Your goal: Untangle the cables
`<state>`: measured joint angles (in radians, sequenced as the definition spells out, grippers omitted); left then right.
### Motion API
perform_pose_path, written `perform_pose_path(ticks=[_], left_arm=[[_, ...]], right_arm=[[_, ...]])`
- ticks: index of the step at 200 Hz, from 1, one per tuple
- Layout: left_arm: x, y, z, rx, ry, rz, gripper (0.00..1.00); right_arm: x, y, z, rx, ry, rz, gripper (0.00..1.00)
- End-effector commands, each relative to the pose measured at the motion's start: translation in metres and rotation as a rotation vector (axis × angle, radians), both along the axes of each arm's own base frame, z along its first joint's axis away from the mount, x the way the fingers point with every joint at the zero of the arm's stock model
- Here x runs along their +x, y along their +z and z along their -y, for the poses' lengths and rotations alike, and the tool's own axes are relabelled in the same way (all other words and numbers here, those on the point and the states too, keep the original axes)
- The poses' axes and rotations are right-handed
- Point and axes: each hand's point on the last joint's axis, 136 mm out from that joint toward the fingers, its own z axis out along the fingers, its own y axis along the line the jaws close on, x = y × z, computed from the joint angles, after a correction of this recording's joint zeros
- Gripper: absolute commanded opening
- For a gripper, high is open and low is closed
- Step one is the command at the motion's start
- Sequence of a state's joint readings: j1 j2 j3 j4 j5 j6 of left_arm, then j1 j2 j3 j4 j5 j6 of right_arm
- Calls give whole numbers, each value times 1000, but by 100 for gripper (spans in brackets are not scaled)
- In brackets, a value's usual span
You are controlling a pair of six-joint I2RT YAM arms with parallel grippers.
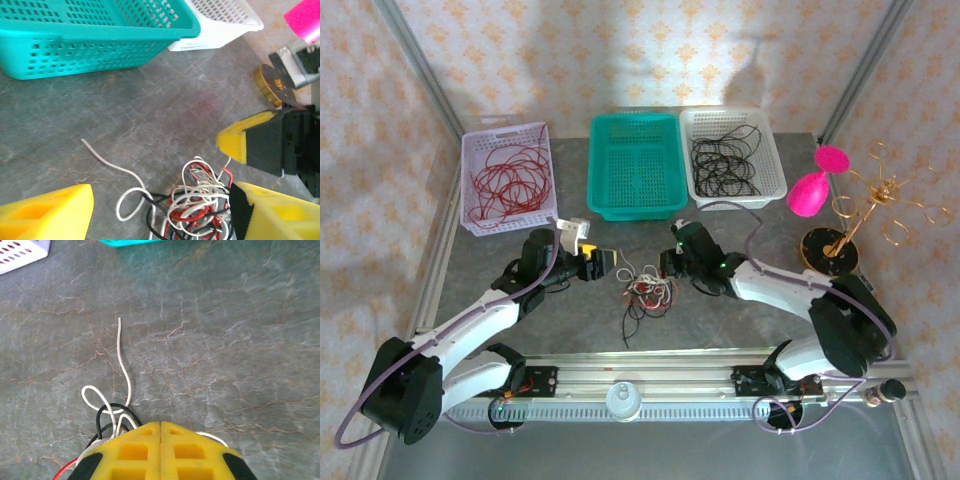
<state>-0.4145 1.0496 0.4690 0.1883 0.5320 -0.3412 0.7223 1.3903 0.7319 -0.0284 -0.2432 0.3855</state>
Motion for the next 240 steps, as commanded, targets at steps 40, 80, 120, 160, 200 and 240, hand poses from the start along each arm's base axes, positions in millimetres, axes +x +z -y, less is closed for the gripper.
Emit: perform_pose_path(ticks=[40,80,120,160,200,240], left_arm=[[-12,47,50,-155,-229,153,76],[-13,85,76,-240,-331,290,83],[-10,118,98,-266,-393,462,81],[0,128,110,-280,-401,551,70],[6,114,117,-285,-406,526,26],[21,117,110,-240,-295,541,0]], right_arm=[[13,87,4,-4,7,184,0],[6,146,-11,109,86,249,0],[-1,184,-25,204,146,256,0],[-5,206,-30,268,160,274,0],[-7,224,-34,320,170,288,0],[-6,233,-35,352,164,297,0]])
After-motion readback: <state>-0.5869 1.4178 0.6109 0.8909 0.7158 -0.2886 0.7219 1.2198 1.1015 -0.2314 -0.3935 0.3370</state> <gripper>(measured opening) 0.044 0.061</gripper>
